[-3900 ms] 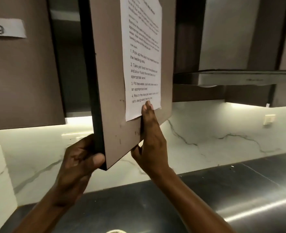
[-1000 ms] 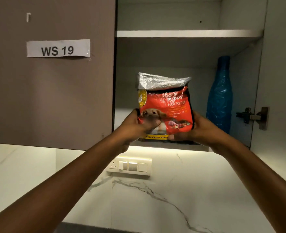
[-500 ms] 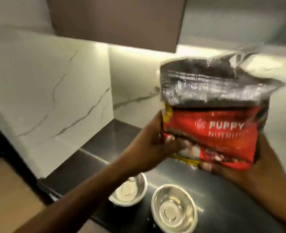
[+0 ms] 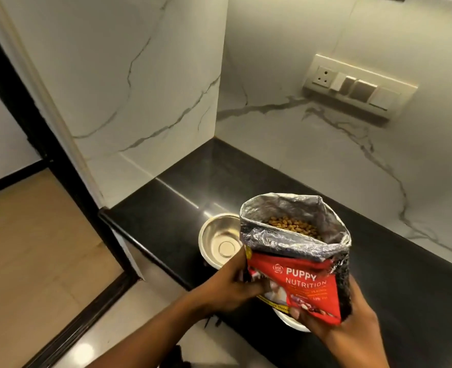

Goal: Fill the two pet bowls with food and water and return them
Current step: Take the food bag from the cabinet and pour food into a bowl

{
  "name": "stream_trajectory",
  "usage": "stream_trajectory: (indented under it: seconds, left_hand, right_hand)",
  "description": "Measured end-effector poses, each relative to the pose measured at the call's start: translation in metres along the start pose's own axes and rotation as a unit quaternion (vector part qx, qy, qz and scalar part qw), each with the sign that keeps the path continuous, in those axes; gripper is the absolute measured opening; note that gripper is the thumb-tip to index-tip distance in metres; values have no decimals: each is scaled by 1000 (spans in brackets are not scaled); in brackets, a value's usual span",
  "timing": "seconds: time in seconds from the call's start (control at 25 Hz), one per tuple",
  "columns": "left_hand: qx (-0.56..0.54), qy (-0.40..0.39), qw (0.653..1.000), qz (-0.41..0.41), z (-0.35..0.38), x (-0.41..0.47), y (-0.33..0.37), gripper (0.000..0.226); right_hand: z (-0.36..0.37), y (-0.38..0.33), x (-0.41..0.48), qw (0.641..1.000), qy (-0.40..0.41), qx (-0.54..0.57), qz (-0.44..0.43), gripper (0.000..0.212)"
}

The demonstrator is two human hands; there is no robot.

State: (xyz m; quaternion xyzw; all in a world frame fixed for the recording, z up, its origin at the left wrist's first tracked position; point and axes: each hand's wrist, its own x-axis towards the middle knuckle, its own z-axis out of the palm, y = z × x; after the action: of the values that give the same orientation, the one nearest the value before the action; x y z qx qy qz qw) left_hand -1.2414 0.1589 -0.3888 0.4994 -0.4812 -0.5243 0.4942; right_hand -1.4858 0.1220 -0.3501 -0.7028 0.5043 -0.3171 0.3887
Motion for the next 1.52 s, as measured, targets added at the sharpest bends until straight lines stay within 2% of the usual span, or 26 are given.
stream_trajectory:
  seconds: [0.12,0.24,0.44,0.6,0.96,1.52]
  left_hand:
    - [-54,-7,999,-6,8,4,-13,60]
    - [-161,-1,986,-35,24,10,-27,70]
    - [-314,-25,948,-38,44,25,-46,54]
    - [-389,-10,919,-64,53,37,-58,56]
    - [-469,-15,876,-111,69,40,-70,26]
    - [-508,24,841,-183,82,20,-64,25]
  right_hand:
    - [-4,-5,3,1000,2,-21,-11,106]
    - [-11,-11,3,997,3,-67,-33,107]
    - [-26,-4,7,979,-46,-180,-81,139]
    - [-26,-4,6,981,-74,-151,-101,130]
    - [-29,5,4,955,-43,-260,-139,118]
    - [-32,-10,2,942,-54,-304,-132,117]
